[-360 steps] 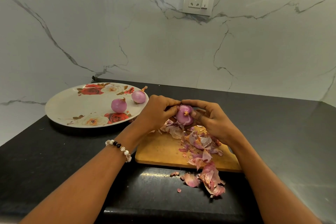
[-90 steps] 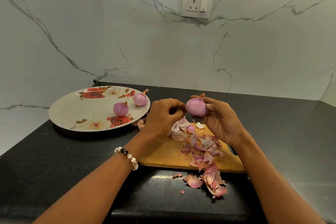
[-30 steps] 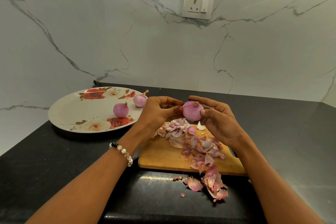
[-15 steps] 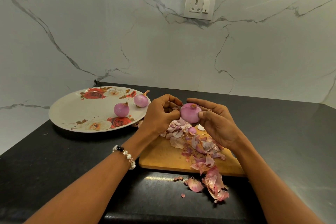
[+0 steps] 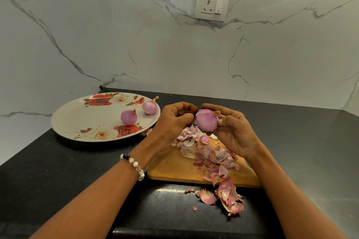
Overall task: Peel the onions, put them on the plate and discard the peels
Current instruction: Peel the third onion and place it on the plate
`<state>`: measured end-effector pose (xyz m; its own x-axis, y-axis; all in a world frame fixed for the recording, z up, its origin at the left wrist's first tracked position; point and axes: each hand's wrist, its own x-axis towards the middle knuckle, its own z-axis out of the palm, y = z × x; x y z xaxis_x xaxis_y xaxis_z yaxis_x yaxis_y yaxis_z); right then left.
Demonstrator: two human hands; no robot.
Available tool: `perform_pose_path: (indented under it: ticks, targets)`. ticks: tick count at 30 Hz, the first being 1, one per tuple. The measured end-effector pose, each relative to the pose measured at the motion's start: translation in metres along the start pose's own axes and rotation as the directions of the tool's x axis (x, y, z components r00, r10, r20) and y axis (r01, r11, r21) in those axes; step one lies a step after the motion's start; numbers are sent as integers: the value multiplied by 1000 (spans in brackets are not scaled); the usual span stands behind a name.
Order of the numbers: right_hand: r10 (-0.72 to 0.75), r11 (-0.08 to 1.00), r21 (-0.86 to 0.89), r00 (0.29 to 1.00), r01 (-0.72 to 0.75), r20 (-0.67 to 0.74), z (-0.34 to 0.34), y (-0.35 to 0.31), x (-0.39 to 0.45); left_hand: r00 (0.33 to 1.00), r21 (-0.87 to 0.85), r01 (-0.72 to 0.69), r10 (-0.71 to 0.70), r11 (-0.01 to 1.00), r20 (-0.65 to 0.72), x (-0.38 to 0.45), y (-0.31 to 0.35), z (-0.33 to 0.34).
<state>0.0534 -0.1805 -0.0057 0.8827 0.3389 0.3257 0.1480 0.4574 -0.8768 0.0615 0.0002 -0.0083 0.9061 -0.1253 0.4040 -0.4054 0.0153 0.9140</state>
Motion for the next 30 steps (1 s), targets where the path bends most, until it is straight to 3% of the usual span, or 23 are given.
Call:
perform_pose_path:
  ticks: [5, 10, 17, 23, 30]
  targets:
    - [2, 1000, -23, 1000, -2, 6, -1, 2, 0, 1000, 14, 21, -22, 1000, 7, -1, 1, 2]
    - [-41, 993, -115, 999, 41, -3, -8, 0, 0, 991, 307, -113, 130, 945, -34, 2, 3, -3]
    - [-51, 968, -249, 997, 35, -61, -13, 1, 2, 980, 432, -175, 196, 885, -4, 2, -2, -5]
    - [-15, 975, -221, 997, -2, -73, -13, -1, 4, 904, 463, -411, 415, 785, 99, 3, -1, -3]
    - [12, 965, -259, 997, -31, -74, -14, 2, 4, 854, 485, -509, 486, 711, 185, 2, -3, -6]
